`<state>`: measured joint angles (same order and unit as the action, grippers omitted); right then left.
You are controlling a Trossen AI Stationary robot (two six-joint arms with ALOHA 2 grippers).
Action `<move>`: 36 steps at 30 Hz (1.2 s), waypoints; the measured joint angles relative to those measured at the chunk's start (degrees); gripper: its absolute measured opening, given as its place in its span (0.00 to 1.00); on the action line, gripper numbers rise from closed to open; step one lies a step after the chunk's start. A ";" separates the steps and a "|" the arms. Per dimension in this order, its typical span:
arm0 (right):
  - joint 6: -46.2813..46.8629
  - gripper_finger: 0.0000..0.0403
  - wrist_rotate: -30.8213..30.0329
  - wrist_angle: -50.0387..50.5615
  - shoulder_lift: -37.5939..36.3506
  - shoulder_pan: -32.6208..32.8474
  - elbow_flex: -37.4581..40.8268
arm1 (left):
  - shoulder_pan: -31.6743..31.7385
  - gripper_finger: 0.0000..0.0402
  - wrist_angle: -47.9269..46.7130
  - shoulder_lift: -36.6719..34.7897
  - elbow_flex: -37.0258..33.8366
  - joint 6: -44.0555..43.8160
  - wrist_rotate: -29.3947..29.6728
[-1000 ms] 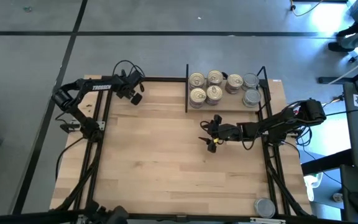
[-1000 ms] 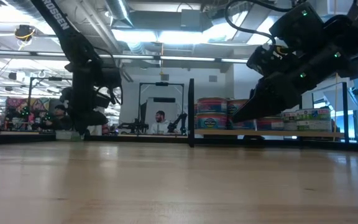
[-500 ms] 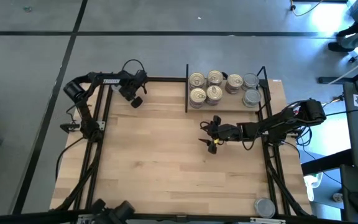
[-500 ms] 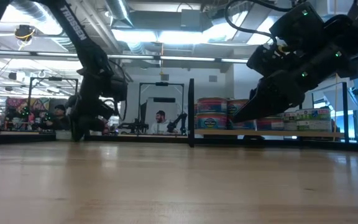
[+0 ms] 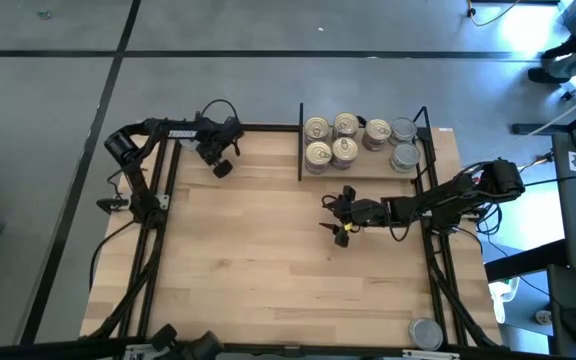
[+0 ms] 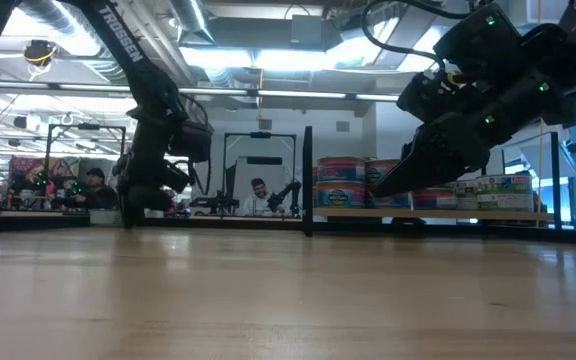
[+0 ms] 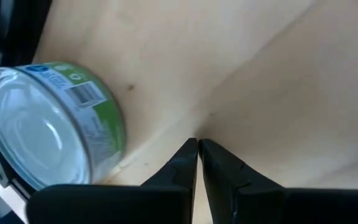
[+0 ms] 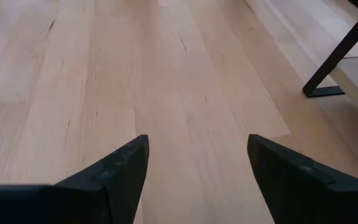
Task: Stack canned seafood by type on shelf
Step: Put the green tuna can on the shelf
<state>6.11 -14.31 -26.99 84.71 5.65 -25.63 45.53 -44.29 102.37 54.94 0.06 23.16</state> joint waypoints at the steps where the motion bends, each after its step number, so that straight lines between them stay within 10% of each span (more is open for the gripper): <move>1: 0.00 0.68 0.00 -0.02 0.00 0.00 0.00 | -0.53 0.05 -0.11 0.02 0.00 -0.21 -0.13; 15: 0.02 0.68 -0.76 -0.17 0.00 -0.04 0.00 | -5.95 0.04 -4.61 0.04 5.13 -2.83 -0.92; 26: 0.02 0.68 -0.94 -0.13 0.00 -0.04 0.00 | 3.16 0.39 -8.13 0.02 10.32 -5.25 16.39; 36: 0.00 0.68 -1.57 -0.21 0.00 -0.04 -0.01 | 10.21 0.48 -7.31 4.47 10.17 -4.46 16.98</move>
<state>6.11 -15.87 -27.20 84.71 5.61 -25.63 55.74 -51.60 106.83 65.11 -4.40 40.14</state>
